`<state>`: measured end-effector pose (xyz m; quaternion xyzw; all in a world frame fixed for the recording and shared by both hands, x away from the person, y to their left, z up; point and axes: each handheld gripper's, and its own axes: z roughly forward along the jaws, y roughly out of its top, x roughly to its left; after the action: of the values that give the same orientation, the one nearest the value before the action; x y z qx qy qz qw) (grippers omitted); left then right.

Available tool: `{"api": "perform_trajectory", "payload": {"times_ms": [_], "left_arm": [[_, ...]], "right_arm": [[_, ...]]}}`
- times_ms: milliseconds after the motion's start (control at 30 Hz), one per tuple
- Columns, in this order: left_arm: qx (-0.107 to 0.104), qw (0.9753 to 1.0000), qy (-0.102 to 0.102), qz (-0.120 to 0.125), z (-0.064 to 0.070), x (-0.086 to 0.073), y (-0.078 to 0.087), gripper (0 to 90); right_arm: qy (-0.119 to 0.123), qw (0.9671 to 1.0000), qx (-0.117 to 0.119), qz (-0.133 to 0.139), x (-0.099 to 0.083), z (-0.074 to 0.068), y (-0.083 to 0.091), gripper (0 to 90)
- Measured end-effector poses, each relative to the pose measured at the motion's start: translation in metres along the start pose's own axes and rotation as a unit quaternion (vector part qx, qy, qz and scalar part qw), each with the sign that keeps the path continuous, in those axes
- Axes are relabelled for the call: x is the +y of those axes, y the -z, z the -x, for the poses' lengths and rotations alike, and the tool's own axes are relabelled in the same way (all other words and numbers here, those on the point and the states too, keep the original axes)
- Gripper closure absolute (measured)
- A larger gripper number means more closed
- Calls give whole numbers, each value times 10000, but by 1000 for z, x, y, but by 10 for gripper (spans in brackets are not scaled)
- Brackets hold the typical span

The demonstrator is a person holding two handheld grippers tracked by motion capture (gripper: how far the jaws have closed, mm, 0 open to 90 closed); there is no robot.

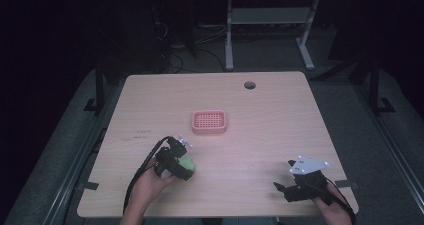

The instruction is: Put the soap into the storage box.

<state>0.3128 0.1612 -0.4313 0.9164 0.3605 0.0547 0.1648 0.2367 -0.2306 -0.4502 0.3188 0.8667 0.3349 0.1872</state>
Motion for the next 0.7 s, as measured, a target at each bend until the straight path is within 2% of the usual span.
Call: {"api": "perform_trajectory", "payload": {"times_ms": [700], "left_arm": [[29, 9998, -36, -171, 1, 4, -11, 233]], "right_arm": [[6, 10000, 4, 16, 0, 0, 0, 138]]}}
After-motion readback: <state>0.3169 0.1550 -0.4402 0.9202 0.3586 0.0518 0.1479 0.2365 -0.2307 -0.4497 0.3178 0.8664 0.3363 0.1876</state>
